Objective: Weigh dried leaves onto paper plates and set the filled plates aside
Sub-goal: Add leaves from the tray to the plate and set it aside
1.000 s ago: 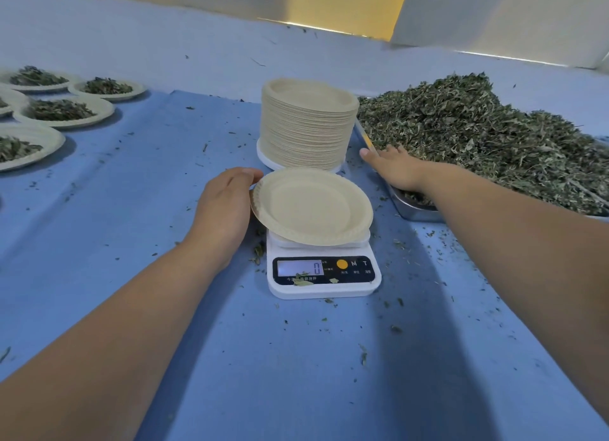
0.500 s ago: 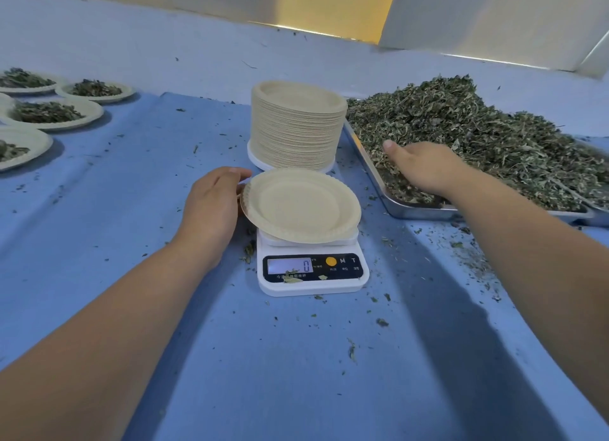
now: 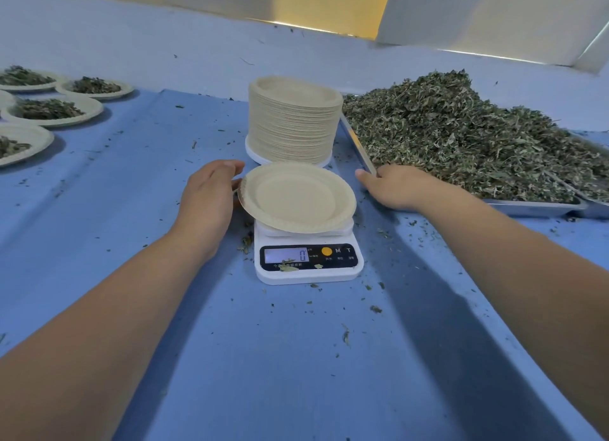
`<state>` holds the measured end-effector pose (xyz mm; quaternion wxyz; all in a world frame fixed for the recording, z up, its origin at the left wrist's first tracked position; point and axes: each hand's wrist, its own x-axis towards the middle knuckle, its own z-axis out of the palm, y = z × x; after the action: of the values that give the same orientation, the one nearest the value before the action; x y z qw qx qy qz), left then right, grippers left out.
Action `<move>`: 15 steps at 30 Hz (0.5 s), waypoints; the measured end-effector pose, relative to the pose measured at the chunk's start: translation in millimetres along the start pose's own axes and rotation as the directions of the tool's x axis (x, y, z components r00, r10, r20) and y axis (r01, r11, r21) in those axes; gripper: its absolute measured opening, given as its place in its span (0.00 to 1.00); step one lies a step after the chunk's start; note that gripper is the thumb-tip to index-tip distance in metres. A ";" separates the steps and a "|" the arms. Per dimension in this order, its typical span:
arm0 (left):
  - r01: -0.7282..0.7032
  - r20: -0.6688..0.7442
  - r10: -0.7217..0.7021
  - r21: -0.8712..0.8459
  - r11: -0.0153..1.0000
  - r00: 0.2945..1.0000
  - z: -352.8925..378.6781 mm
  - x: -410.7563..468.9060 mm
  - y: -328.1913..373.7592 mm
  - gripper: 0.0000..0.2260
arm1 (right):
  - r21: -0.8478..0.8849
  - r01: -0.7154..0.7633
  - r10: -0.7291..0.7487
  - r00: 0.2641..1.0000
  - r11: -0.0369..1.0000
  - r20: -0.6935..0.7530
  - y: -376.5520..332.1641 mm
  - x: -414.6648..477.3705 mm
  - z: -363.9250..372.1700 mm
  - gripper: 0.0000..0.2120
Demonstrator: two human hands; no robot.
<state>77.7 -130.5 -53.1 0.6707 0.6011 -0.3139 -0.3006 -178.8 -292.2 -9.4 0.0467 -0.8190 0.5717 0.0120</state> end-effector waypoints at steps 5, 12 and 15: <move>0.017 0.002 -0.017 0.006 1.000 1.000 -0.4 0.7 1.1 0.11 | -0.037 0.088 -0.095 0.959 0.995 -0.267 10.9 -8.2 9.5 0.31; -0.009 0.011 0.009 0.053 0.999 1.000 -0.2 -3.6 1.7 0.11 | 0.214 0.045 0.018 0.959 0.976 -0.283 18.0 5.1 1.3 0.27; -0.002 0.006 0.002 0.055 0.998 1.000 -0.3 -3.2 2.2 0.12 | 0.297 0.034 0.083 0.924 0.954 -0.373 20.3 9.2 -1.1 0.26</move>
<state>76.0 -127.6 -51.1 0.6532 0.6183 -0.3244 -0.2929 -194.7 -307.9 -10.2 0.0574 -0.7820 0.5752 -0.2330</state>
